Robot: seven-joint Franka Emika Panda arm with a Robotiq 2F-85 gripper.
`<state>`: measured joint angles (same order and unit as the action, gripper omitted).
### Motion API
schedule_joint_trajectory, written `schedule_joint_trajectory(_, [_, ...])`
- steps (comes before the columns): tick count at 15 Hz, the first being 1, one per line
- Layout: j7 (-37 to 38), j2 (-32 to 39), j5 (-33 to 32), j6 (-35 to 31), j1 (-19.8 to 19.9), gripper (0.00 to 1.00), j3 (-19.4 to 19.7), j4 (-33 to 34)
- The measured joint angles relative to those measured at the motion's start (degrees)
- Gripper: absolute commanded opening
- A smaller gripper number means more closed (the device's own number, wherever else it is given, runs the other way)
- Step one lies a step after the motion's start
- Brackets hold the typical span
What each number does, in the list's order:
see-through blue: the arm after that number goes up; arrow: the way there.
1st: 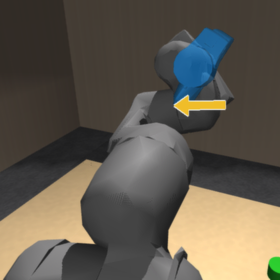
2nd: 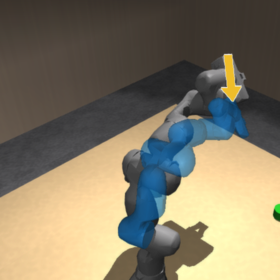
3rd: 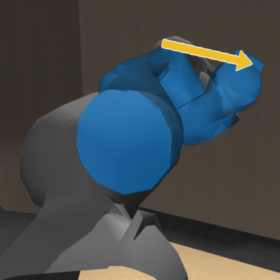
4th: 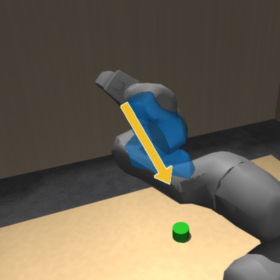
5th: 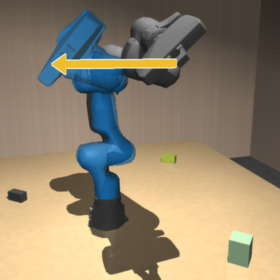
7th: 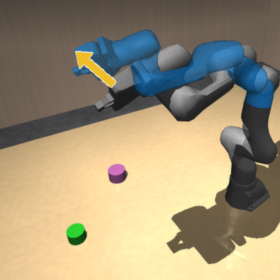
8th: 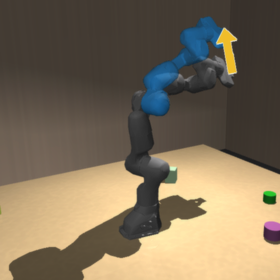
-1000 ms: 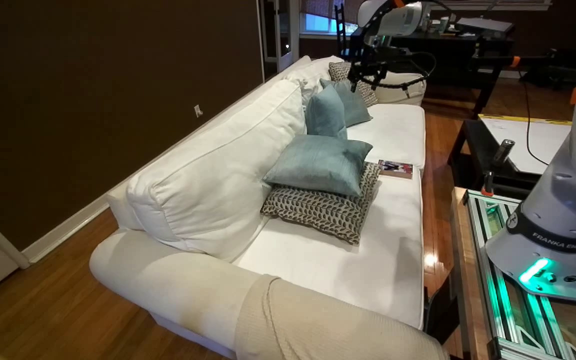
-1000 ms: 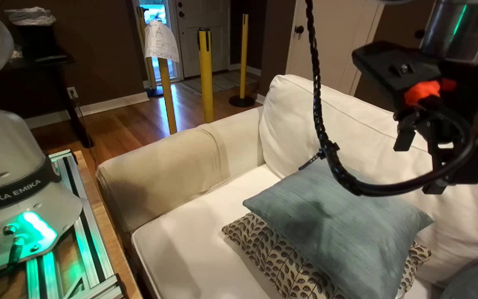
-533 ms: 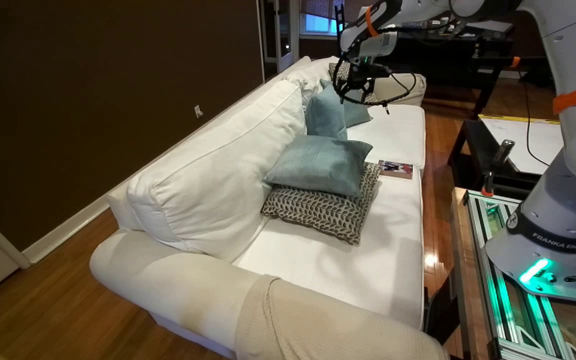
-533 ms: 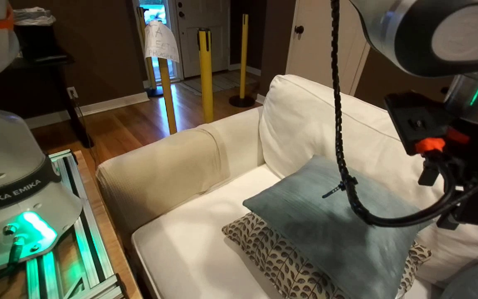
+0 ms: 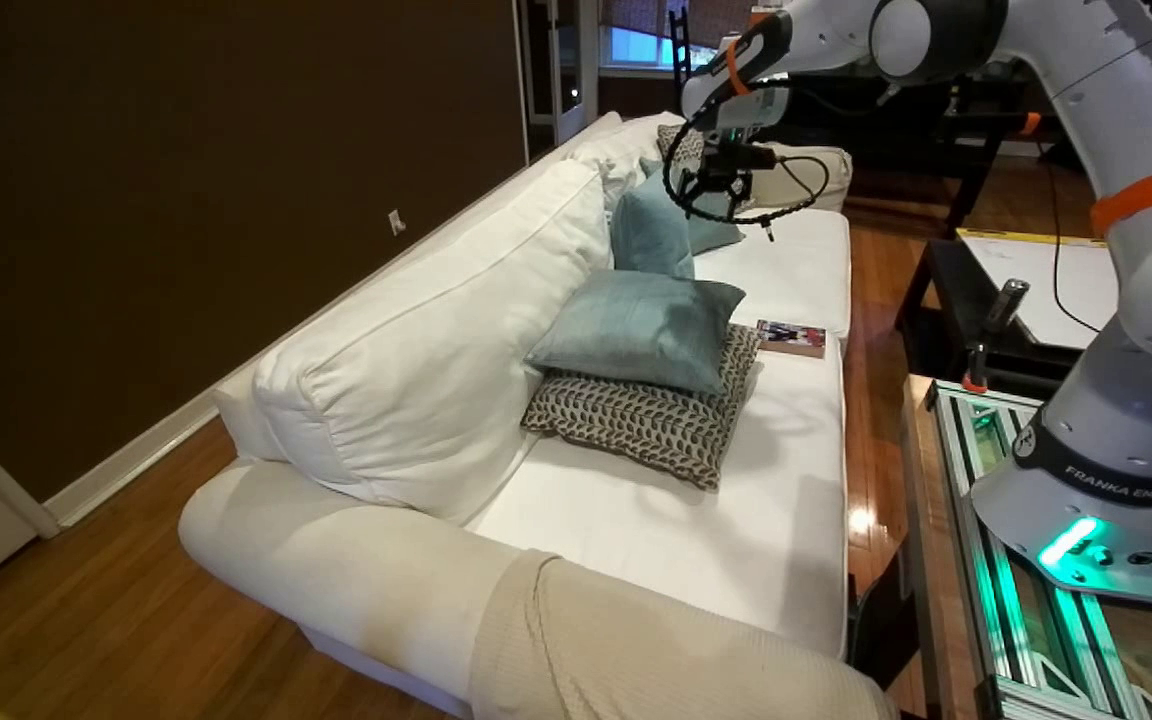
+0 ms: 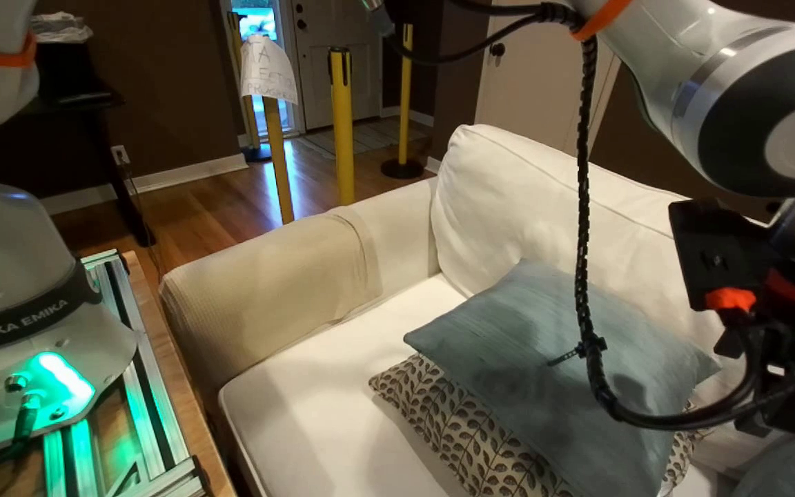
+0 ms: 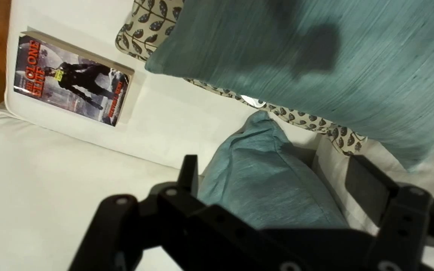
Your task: Move the remote to the left
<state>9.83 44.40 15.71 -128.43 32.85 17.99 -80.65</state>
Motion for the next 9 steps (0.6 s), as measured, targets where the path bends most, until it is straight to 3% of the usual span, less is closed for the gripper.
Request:
schedule_joint_trajectory(5, [1.8,0.6,-0.8,0.0,-0.1,1.0,0.1,0.3])
schedule_joint_trajectory(9, [4.9,4.9,0.3,1.6,1.2,1.0,-0.9,3.9])
